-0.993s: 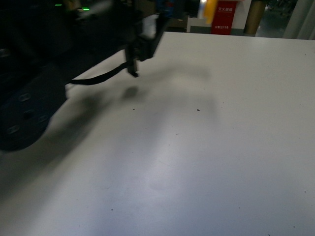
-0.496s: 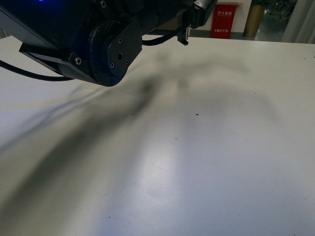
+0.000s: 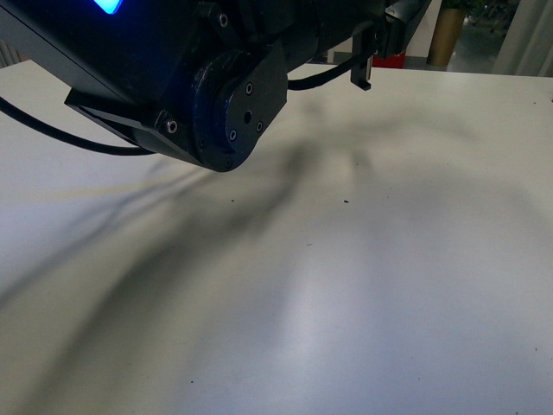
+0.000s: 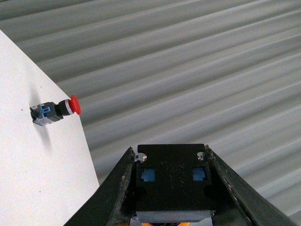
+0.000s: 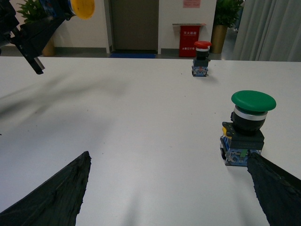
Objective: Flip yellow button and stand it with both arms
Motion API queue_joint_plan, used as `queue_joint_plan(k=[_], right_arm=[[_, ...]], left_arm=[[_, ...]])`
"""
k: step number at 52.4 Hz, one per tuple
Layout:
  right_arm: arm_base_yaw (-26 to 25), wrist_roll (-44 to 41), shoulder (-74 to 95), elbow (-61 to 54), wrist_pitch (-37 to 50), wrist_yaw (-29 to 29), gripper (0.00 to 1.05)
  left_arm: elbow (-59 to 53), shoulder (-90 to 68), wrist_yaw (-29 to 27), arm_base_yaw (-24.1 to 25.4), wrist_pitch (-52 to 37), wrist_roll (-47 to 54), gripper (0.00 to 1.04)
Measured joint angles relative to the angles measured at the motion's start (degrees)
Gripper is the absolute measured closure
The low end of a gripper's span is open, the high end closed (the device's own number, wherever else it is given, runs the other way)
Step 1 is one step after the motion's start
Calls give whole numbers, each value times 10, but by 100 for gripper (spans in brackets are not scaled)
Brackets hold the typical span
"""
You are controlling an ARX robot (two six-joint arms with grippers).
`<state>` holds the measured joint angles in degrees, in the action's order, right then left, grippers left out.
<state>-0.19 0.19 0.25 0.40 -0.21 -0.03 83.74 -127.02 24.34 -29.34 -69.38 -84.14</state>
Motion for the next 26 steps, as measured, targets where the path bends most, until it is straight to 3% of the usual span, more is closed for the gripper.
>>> queue_joint_plan(k=[26], right_arm=[[0,0,0,0,0,0,7]], left_arm=[[-13,1,-1,-16,21,16,69]])
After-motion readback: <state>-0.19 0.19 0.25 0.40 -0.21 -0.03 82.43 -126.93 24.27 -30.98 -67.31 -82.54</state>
